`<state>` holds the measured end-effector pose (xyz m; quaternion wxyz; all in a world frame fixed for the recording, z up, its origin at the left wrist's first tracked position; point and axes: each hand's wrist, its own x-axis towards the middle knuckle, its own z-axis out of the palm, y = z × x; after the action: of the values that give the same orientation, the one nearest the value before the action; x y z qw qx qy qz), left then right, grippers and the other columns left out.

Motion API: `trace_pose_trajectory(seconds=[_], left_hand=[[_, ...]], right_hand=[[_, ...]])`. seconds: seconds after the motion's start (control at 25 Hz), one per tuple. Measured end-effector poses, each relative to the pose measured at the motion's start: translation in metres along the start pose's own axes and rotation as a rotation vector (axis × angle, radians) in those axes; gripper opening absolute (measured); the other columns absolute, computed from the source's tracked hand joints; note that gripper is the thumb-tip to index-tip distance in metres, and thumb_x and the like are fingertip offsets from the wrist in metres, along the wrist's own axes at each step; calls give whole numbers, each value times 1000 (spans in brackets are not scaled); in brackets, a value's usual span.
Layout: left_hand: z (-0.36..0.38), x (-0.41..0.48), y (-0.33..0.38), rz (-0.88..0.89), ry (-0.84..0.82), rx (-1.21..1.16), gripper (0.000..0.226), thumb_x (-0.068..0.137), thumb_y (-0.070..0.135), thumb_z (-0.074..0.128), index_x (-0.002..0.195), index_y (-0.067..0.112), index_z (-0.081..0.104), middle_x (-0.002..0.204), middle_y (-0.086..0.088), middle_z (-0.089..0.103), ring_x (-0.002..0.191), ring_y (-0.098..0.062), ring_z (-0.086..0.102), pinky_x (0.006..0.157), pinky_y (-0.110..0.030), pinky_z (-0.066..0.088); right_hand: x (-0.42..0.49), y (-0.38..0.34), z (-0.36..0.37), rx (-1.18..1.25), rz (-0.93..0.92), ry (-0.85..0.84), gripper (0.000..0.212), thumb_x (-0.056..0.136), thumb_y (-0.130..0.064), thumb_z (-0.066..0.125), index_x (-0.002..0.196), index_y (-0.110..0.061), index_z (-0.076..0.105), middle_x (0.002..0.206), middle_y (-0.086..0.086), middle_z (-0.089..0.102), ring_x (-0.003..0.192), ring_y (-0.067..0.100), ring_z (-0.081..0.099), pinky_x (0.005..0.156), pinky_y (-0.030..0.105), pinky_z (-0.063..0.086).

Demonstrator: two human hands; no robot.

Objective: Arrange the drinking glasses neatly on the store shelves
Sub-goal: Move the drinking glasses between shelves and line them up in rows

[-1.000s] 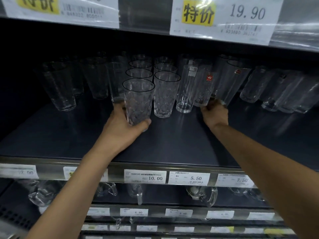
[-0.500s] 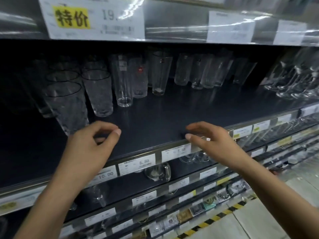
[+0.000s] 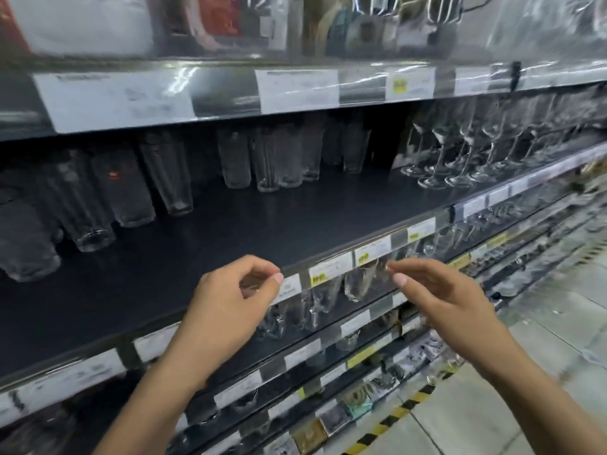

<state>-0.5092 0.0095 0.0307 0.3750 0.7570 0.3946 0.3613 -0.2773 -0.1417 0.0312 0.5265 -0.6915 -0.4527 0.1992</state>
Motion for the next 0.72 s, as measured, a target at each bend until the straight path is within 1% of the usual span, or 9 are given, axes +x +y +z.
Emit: trace_pose_trajectory(seconds=[0.12,0.28,0.36,0.48,0.6,0.64,0.72], left_hand=[[53,18,22,-4,-28,-42,11,90,20,70,83,27,74,83,15,74,81,0,68,76,-19,50],[115,43,47,-54,-20,-150,8,91,20,69,89,26,74,92,5,76,90,-12,71,81,-32,56],[135,61,56,-102,31,-212,7,92,17,68,93,21,73,94,-1,76,89,-14,72,78,-32,60],[154,98,63,-174,139,-272,5,93,16,66,96,16,70,97,-8,73,87,-16,73,75,-31,61],[167,146,55,-207,214,-244,7,93,19,67,100,18,65,100,-7,70,92,-19,70,80,-35,60],[169,161,50,-227,214,-214,9,93,20,68,101,19,63,100,-5,68,94,-18,69,82,-36,59],[168,189,35,-298,185,-173,17,93,22,69,108,17,60,101,-4,67,98,-18,66,87,-37,58]], right_hand=[[16,27,-48,32,22,13,18,90,-23,67,105,-30,72,102,-18,74,98,-2,68,87,23,51],[52,57,-102,31,28,-55,14,91,-21,67,101,-28,74,99,-13,75,97,2,69,87,25,52],[75,63,-118,41,34,-79,12,91,-22,67,99,-27,74,97,-13,76,95,2,69,87,24,52],[117,67,-129,64,28,-85,8,91,-24,68,97,-26,74,95,-13,75,94,1,69,85,25,53],[172,72,-132,58,17,-82,8,90,-29,70,97,-27,74,94,-13,75,92,-2,67,84,22,52],[193,74,-131,37,16,-75,8,89,-29,70,96,-27,74,93,-13,74,91,-1,67,84,21,51],[238,81,-125,-17,18,-93,9,88,-31,71,95,-26,73,92,-10,74,89,6,67,84,24,52]])
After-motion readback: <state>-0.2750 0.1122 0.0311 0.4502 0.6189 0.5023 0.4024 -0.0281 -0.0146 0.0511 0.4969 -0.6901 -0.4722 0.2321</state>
